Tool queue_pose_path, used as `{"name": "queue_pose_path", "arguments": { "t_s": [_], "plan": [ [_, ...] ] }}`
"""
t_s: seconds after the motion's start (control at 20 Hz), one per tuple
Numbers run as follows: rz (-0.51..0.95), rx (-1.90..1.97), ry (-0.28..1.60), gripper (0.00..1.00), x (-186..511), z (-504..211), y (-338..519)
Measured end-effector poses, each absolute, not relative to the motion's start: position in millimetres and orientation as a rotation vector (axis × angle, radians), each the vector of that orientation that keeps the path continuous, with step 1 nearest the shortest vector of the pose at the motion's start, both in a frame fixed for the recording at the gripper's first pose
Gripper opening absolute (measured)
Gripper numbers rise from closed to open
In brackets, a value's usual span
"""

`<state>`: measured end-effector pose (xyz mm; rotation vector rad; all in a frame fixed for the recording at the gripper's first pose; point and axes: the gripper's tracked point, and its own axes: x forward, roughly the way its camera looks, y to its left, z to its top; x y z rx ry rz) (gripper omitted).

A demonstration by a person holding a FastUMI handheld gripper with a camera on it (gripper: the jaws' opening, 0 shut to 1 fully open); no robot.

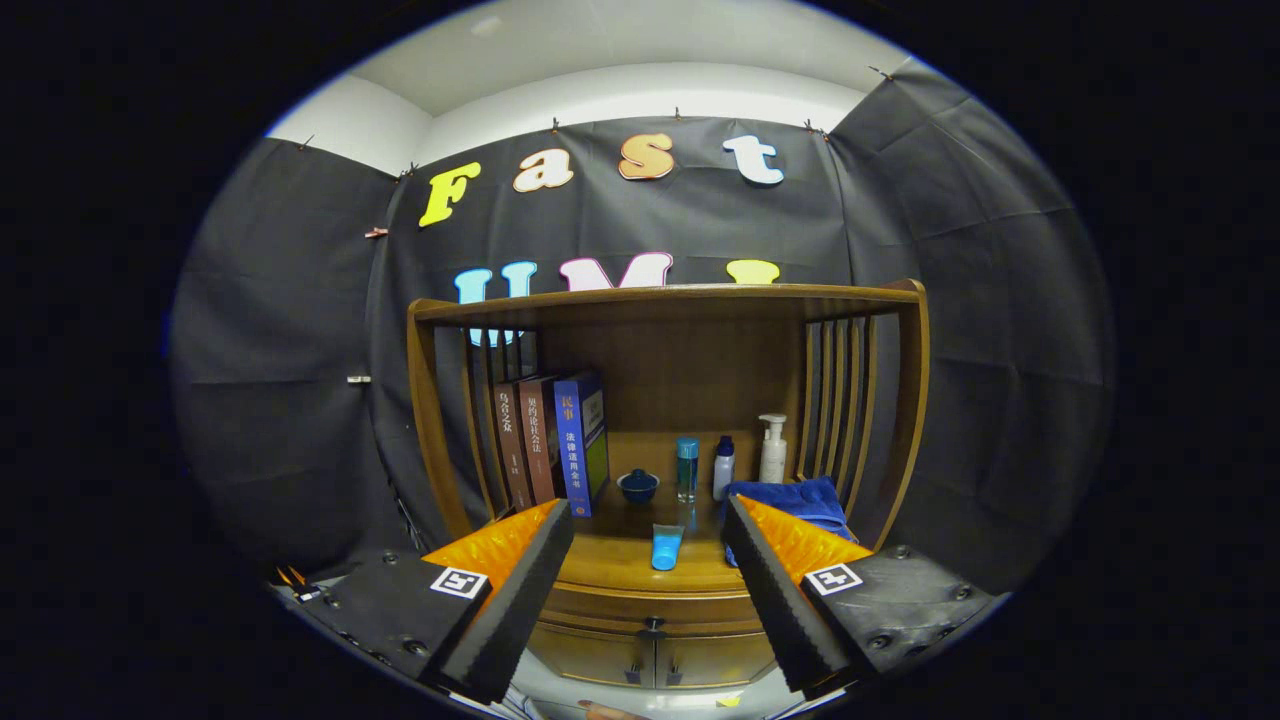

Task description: Pull open the drawer, take out the items inside it, and place them on the countertop above the cabinet.

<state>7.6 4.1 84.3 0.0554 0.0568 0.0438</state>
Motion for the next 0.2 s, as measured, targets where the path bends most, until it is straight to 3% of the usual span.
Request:
{"name": "queue_pose_path", "arguments": {
  "t_s": [0.2],
  "plan": [
    [0.045,0.052,0.058,0.99,7.2,83.4,3.6]
  ]
}}
